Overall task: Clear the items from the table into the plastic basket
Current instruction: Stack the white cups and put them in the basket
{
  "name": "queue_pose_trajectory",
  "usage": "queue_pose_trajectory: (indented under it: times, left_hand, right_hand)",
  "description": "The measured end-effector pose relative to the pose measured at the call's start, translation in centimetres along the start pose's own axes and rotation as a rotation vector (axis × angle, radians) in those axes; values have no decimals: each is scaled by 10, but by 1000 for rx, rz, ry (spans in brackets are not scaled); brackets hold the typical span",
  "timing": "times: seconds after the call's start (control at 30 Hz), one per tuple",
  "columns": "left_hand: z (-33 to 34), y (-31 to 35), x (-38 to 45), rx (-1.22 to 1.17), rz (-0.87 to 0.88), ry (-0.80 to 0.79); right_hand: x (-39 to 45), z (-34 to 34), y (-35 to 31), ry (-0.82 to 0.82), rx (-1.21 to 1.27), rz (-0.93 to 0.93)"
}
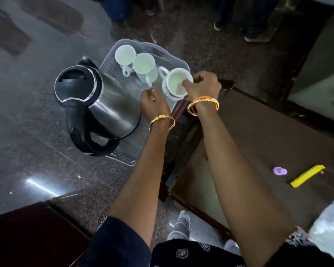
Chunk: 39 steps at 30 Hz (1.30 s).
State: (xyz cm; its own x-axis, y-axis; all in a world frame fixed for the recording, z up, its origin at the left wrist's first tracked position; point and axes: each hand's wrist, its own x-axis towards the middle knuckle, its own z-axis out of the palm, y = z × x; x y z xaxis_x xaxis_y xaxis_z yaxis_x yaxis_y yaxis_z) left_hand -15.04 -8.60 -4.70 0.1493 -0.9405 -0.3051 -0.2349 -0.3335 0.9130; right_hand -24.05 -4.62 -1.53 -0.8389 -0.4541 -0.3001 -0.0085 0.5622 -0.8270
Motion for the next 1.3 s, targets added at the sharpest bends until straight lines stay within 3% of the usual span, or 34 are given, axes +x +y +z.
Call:
queue_pose_trajectory:
  times: [0.13,0.23,0.27,0.37,0.47,0.57,0.67,0.8,0.93,1.0,1.1,1.2,1.3]
  left_hand:
    - [12,5,31,-59,-194,-28]
    - [18,2,44,-63,-274,-81]
    - [21,-1,48,-25,-282,-94]
    - [29,-12,55,62,-297,-139]
    - [33,-17,61,61,-334,-161]
    - [35,-17,59,-96,-403,-128]
    - [41,-7,54,-245,-471,-154]
    - [47,-8,53,-195,-440,-121]
    - [43,-9,50,-133,-364,-61]
    - [35,-6,42,-5,-228,36]
    - [22,4,-1,13,156,98]
    - [20,-5,-60,-26,308,-84]
    - [22,-34,-126,50,190,-417]
  right_hand:
    - [23,31,-28,-18,-221,-139]
    - [38,50,-26,-227,-407,-114]
    - [42,56,-23,-219,-466,-135]
    - [56,71,-17,85,-695,-291]
    - [61,80,-7,117,-757,-323]
    - [66,83,2,106,-741,-298]
    - [69,84,-2,80,-689,-266]
    - [68,81,-2,-9,-599,-228]
    - [52,63,1,-34,-188,-212]
    - [36,45,6,113,93,-232]
    - [14,1,29,318,278,-135]
    - [-5,-49,70,442,406,102]
    - [-36,-102,119,605,523,292]
